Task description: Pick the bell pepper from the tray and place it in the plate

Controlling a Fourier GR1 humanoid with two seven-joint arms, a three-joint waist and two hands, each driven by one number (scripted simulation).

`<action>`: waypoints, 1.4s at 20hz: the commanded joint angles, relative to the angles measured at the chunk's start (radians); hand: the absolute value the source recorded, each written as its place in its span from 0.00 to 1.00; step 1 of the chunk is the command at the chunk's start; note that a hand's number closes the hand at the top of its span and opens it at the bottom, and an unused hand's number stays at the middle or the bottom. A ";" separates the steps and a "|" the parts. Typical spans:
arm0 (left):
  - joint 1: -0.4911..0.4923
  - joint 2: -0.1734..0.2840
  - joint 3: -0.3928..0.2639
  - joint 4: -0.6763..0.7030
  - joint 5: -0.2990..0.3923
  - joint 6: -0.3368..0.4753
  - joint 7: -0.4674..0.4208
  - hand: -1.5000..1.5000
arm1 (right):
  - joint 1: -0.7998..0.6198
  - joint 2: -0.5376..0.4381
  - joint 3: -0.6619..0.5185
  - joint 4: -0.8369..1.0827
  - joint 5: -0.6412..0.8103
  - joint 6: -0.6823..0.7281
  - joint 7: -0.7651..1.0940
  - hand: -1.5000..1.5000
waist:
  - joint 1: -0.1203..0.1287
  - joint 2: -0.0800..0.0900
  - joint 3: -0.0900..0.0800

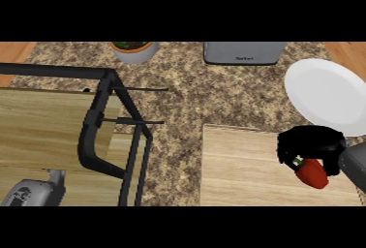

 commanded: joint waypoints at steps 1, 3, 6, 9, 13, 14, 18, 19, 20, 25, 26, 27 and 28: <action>-0.047 0.004 0.042 0.084 -0.004 0.027 0.059 0.50 | 0.015 0.072 -0.045 0.012 -0.066 0.086 0.039 1.00 | -0.013 0.020 0.010; 0.050 0.016 0.045 0.052 0.009 0.008 -0.001 0.50 | 0.046 0.139 -0.120 0.039 -0.133 0.095 0.254 1.00 | -0.013 0.017 0.009; 0.029 0.009 0.043 0.019 0.011 0.029 0.030 0.50 | 0.067 0.248 -0.233 0.098 -0.210 0.073 0.499 1.00 | -0.038 0.015 0.010; 0.018 0.011 0.052 0.003 0.006 0.055 0.068 0.50 | 0.037 0.283 -0.306 0.031 -0.192 -0.052 0.653 1.00 | -0.054 0.004 0.010; 0.070 0.021 0.061 0.014 0.005 0.041 0.034 0.50 | 0.027 0.311 -0.415 -0.084 -0.214 -0.216 0.749 1.00 | -0.059 0.002 0.009; 0.040 0.006 0.056 0.042 0.006 0.042 0.033 0.50 | 0.007 0.332 -0.437 -0.110 -0.202 -0.284 0.780 1.00 | -0.077 0.005 0.009; 0.069 0.038 0.075 0.001 0.013 0.024 0.037 0.50 | 0.021 0.327 -0.510 -0.205 -0.147 -0.456 0.914 1.00 | -0.050 0.005 0.009; 0.011 0.034 0.079 0.007 0.022 0.027 0.083 0.50 | 0.036 0.320 -0.526 -0.223 -0.143 -0.483 0.916 1.00 | -0.053 0.009 0.010; 0.034 0.035 0.078 0.032 0.026 0.005 0.054 0.50 | 0.051 0.304 -0.536 -0.270 -0.135 -0.474 0.974 1.00 | -0.055 0.008 0.009; -0.014 -0.010 0.070 0.101 -0.004 0.021 0.032 0.50 | 0.068 0.283 -0.652 -0.320 -0.231 -0.423 1.043 1.00 | -0.031 0.019 0.010; -0.025 -0.002 0.058 0.057 -0.023 0.032 0.073 0.50 | 0.109 0.273 -0.670 -0.321 -0.235 -0.436 1.028 1.00 | -0.026 0.017 0.011; 0.018 0.020 0.075 -0.008 0.010 -0.009 0.072 0.50 | 0.117 0.278 -0.679 -0.315 -0.221 -0.443 1.050 1.00 | -0.015 0.016 0.011; 0.027 0.019 0.069 0.001 0.008 -0.008 0.085 0.50 | 0.103 0.274 -0.711 -0.318 -0.267 -0.421 1.058 1.00 | -0.015 0.016 0.011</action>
